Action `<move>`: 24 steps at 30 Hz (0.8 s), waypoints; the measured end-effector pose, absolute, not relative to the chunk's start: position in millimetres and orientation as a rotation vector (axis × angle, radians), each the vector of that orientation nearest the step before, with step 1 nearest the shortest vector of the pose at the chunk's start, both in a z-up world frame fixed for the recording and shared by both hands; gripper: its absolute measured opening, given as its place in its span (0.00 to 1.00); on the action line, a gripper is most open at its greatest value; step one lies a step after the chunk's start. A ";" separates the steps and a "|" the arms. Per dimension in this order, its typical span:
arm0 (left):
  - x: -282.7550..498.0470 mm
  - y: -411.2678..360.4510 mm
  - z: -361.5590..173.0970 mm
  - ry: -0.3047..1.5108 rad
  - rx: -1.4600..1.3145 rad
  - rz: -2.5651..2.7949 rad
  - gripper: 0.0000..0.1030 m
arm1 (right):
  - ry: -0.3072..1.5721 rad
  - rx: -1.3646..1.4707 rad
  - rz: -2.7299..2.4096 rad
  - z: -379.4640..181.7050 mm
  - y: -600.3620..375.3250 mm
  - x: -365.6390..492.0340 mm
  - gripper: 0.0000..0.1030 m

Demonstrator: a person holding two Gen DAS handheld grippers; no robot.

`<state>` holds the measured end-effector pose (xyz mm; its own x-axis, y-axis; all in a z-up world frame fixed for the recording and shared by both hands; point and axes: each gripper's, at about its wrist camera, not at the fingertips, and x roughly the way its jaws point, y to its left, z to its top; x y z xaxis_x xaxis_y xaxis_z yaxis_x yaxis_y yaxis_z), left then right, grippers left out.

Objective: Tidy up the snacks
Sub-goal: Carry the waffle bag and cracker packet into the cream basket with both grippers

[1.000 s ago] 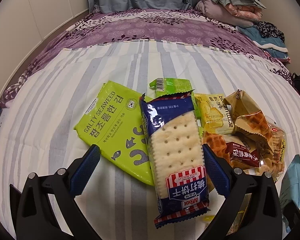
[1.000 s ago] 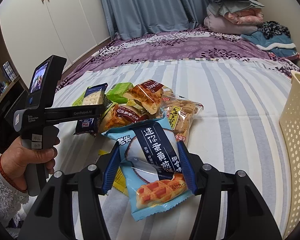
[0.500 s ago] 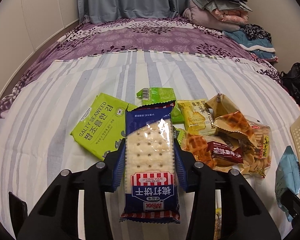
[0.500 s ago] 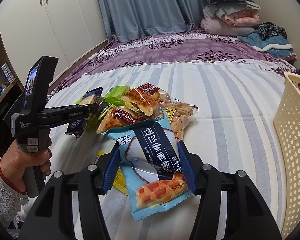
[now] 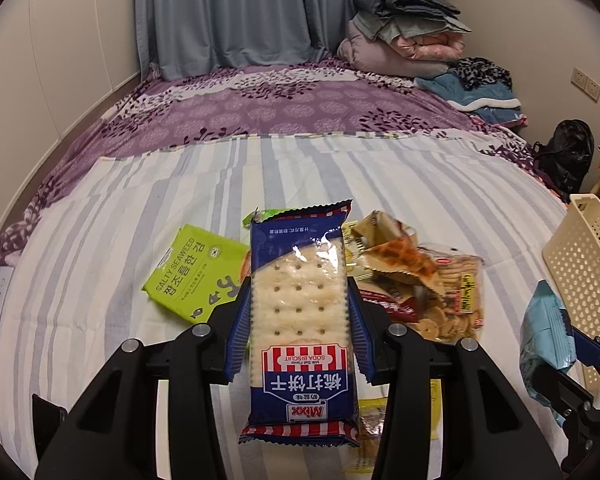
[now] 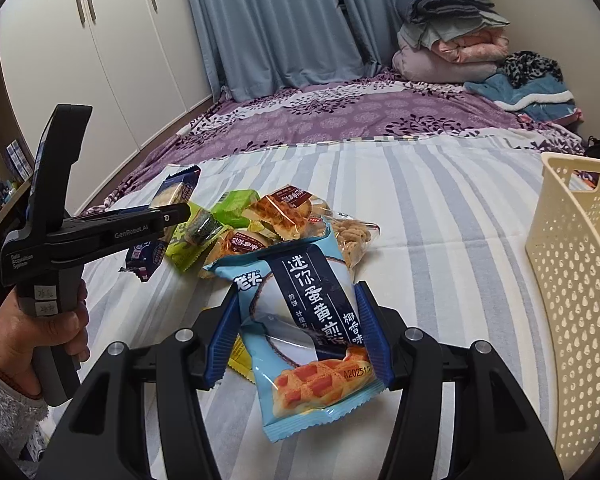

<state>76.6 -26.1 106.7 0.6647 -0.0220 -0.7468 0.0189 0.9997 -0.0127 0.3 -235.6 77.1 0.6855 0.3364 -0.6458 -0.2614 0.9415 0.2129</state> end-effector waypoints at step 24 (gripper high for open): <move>36.9 -151.4 162.1 0.724 0.180 -0.232 0.44 | 0.543 0.254 0.114 128.5 -356.8 -50.1 0.54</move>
<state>36.9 -151.4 162.1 0.7255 -0.1473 -0.6723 0.2712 0.9590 0.0825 -50.1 -356.8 128.5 0.8507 0.1743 -0.4960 -0.0407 0.9625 0.2683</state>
